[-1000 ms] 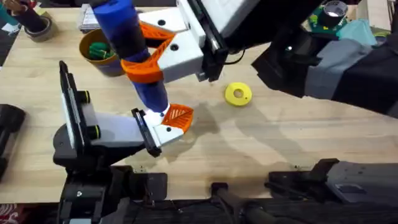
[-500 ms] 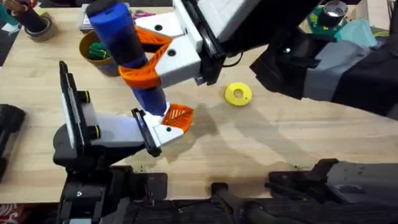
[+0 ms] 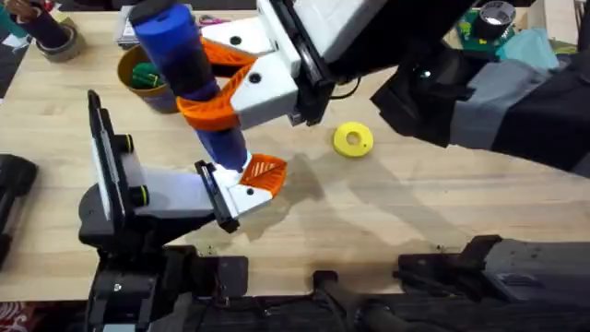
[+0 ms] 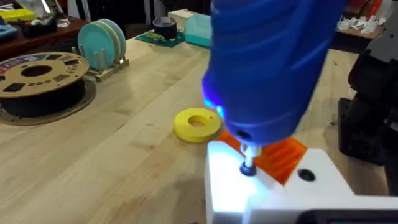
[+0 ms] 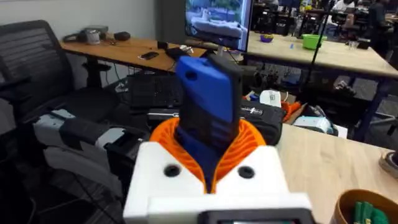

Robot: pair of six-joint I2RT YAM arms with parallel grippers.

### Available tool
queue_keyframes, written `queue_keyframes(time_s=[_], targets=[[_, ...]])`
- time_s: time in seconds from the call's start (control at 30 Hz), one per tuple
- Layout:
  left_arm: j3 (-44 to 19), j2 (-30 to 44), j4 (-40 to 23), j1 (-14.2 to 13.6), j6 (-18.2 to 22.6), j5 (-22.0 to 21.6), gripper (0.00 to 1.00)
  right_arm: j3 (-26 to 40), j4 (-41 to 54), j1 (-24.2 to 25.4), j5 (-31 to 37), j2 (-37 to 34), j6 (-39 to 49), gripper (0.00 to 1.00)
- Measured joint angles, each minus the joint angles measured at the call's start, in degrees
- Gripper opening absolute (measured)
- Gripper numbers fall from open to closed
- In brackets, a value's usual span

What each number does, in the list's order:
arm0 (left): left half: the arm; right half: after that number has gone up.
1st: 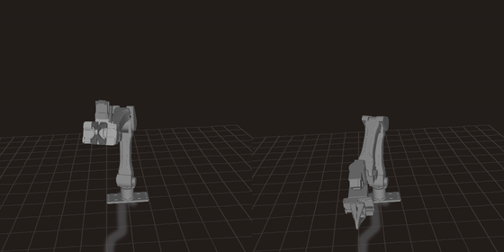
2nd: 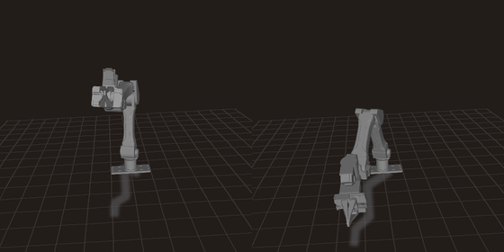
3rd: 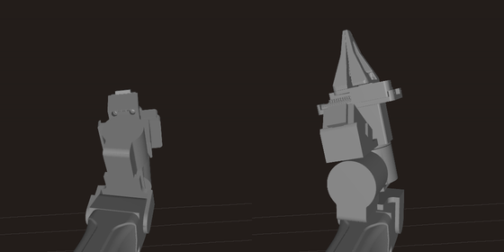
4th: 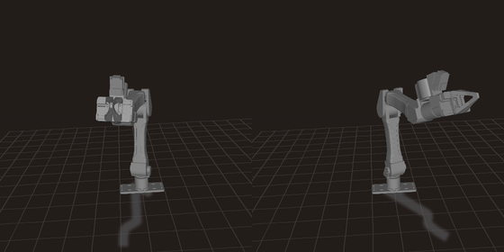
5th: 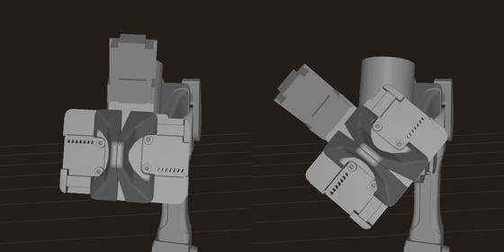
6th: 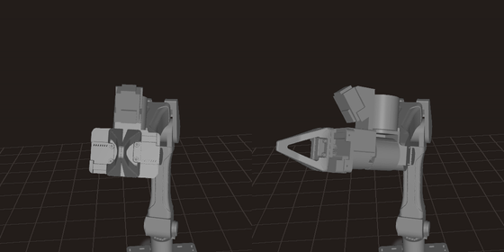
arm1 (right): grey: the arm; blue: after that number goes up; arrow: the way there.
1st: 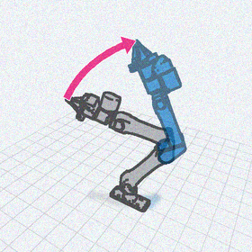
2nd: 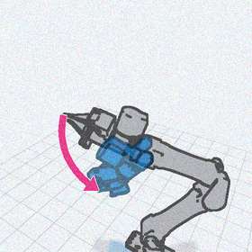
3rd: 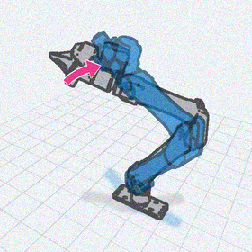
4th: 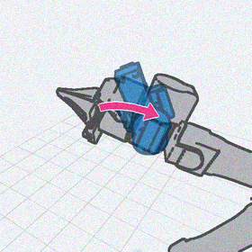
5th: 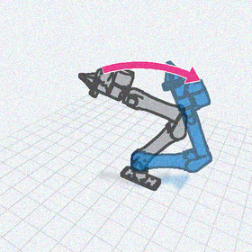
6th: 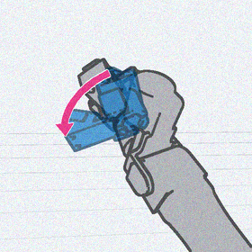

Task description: Pick up the gripper from the table and insert it into the empty holder that is missing its gripper. Then pick up a screw, insert it into the mounting hole, and use the screwdriver to tighten it. Finally, clean up the table by picking up the vegetable and placing it into the bucket.

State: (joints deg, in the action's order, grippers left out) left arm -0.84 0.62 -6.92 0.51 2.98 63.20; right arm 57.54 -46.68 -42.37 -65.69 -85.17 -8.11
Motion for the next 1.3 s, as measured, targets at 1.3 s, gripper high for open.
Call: queue_keyframes(time_s=[1.3], targets=[[0.0, 0.0, 0.0, 0.0, 0.0, 0.0, 0.013, 0.0, 2.6, 0.2, -0.2, 0.0, 2.0, 0.026]])
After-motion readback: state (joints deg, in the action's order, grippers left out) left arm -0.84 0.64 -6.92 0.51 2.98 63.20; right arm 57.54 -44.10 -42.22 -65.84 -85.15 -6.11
